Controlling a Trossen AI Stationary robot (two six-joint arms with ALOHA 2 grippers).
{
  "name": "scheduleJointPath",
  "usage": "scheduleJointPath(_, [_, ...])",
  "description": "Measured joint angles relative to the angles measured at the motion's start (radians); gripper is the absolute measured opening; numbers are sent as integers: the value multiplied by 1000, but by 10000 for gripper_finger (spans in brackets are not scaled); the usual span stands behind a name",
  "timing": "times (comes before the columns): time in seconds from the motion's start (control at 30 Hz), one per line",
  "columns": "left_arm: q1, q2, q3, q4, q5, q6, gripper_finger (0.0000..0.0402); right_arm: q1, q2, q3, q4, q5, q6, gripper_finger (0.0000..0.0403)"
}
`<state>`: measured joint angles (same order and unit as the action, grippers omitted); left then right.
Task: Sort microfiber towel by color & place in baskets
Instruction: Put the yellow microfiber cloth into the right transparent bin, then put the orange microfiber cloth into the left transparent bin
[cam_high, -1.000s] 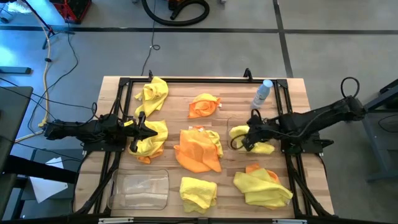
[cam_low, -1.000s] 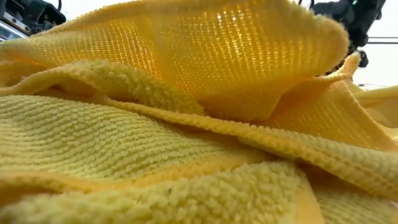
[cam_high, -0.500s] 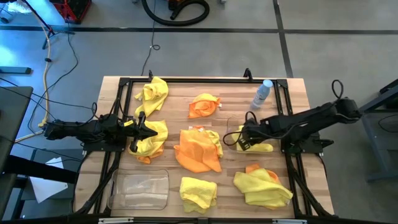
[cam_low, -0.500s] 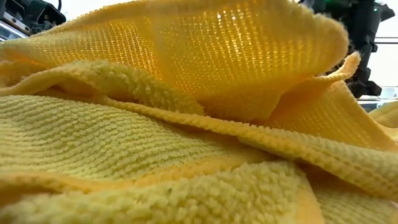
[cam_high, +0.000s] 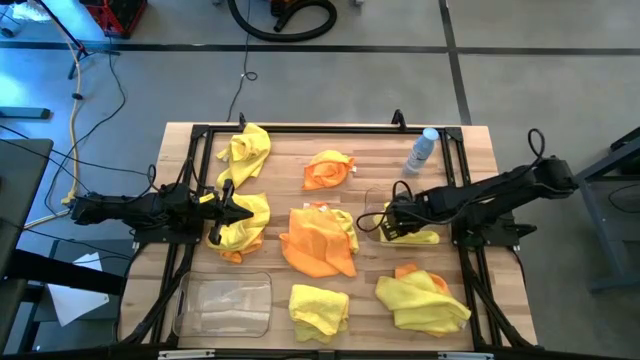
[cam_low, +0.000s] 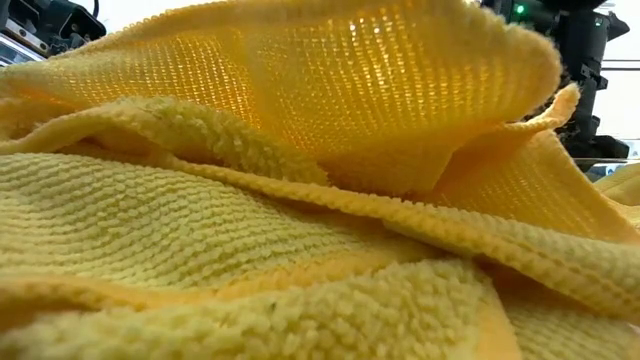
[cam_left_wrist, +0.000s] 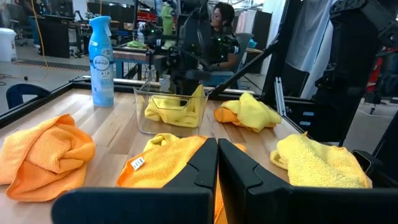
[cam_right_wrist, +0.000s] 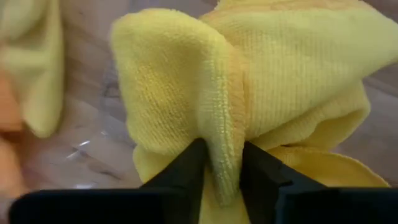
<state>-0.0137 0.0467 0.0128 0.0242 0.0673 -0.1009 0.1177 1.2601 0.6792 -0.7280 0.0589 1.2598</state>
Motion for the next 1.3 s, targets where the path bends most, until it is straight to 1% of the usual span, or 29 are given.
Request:
scheduleJointPath(0.13, [0,0,0,0,0,0,1,0,-59,0,16,-11,41,139])
scheduleJointPath(0.23, [0,0,0,0,0,0,1,3,-114,12,8,-12,71,159])
scheduleJointPath(0.33, [0,0,0,0,0,0,1,17,-168,43,-13,8,105,168])
scheduleJointPath(0.43, [0,0,0,0,0,0,1,41,-204,88,-75,56,143,166])
scheduleJointPath(0.63, [0,0,0,0,0,0,1,107,-214,224,-269,147,204,140])
scheduleJointPath(0.73, [0,0,0,0,0,-3,1,138,-214,283,-317,190,210,125])
scheduleJointPath(0.83, [0,0,0,4,0,-51,1,160,-214,325,-341,221,209,109])
scheduleJointPath(1.03, [0,0,0,4,0,-170,1,197,-213,340,-346,210,234,70])
scheduleJointPath(1.2, [0,0,0,4,3,-184,1,233,-213,340,-346,211,259,28])
scheduleJointPath(1.3, [0,0,0,5,9,-187,1,256,-213,340,-347,244,259,5])
